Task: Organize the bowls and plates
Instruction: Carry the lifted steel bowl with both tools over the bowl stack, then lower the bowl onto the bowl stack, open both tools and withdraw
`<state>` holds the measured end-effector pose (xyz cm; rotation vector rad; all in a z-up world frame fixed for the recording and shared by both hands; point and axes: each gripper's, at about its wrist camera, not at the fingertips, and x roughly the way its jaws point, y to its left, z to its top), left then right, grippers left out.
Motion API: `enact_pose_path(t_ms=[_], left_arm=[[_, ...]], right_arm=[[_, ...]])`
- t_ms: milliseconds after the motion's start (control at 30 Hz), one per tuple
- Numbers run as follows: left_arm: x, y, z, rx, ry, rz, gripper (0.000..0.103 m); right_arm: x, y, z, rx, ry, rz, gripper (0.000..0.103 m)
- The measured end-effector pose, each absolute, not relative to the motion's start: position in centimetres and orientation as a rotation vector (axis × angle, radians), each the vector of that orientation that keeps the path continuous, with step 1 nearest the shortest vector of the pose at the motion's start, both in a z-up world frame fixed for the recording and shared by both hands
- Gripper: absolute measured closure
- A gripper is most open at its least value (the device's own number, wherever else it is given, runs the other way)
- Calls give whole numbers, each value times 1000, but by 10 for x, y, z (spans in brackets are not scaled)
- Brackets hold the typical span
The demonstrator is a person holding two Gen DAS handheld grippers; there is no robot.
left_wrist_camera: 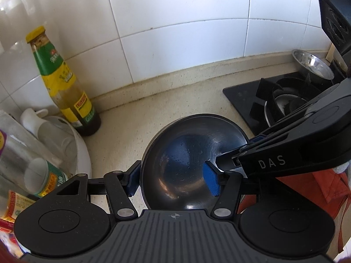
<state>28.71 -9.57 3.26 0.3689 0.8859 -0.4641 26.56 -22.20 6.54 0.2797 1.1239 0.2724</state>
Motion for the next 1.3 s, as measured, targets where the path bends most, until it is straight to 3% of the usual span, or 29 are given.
enact_pose_path(t_ms=[233, 367, 933, 1300], left_arm=[[292, -91, 23, 376, 899, -457, 36], [296, -86, 23, 369, 890, -459, 30], [311, -58, 8, 255, 918, -460, 27], [285, -38, 26, 238, 826, -473, 16]], right_arm=[[271, -218, 63, 206, 1095, 228, 76], [275, -222, 60, 207, 1096, 214, 76], [289, -224, 34, 193, 1104, 237, 75], [286, -235, 42, 260, 1093, 230, 64]])
